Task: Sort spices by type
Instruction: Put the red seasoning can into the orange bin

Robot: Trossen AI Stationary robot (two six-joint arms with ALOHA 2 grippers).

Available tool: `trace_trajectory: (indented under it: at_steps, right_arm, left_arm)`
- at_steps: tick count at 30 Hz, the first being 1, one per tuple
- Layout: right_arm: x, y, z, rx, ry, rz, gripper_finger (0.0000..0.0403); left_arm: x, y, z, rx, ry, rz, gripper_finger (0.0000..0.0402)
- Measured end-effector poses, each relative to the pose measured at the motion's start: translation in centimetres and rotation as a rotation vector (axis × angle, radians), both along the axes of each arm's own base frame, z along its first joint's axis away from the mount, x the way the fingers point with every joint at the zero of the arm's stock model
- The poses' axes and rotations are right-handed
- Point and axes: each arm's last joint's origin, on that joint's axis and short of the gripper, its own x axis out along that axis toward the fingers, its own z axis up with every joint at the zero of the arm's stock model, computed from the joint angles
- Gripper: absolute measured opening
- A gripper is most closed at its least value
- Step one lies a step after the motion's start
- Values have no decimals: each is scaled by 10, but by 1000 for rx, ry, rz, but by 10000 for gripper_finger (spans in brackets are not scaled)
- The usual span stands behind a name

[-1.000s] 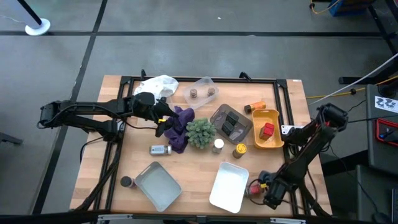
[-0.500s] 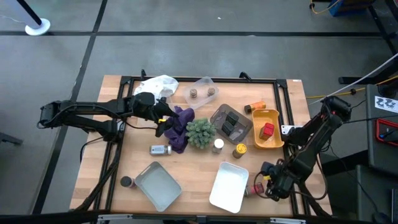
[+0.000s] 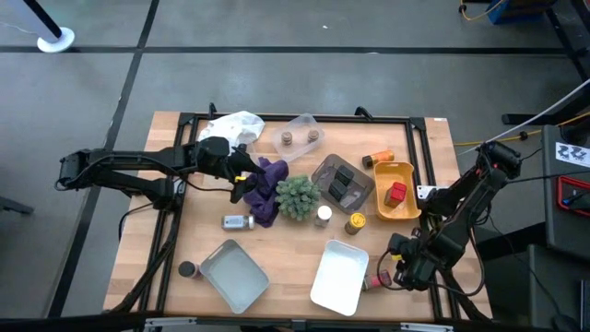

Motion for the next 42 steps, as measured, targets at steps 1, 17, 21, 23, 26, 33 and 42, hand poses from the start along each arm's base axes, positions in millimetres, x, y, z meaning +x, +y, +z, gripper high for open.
trace_trajectory:
  at_steps: [1, 17, 21, 23, 26, 33, 42]
  right_arm:
    - [0, 0, 0, 1, -1, 0, 175]
    - [2, -7, -1, -65, -16, -11, 175]
    - [4, -8, -1, -64, -15, -20, 175]
    - [5, -9, -1, -51, 5, -31, 175]
    - [10, -13, -1, -46, 12, -57, 175]
    - [18, -21, -1, -64, 21, -43, 175]
    - [19, -24, -1, -77, 16, -55, 175]
  left_arm:
    - [0, 0, 0, -2, 0, 1, 200]
    - [0, 0, 0, -7, 0, 3, 200]
    - [0, 0, 0, -7, 0, 4, 200]
    - [0, 0, 0, -7, 0, 4, 200]
    - [0, 0, 0, -7, 0, 4, 200]
    - [0, 0, 0, -6, -2, 4, 200]
    - [0, 0, 0, 24, -2, -12, 200]
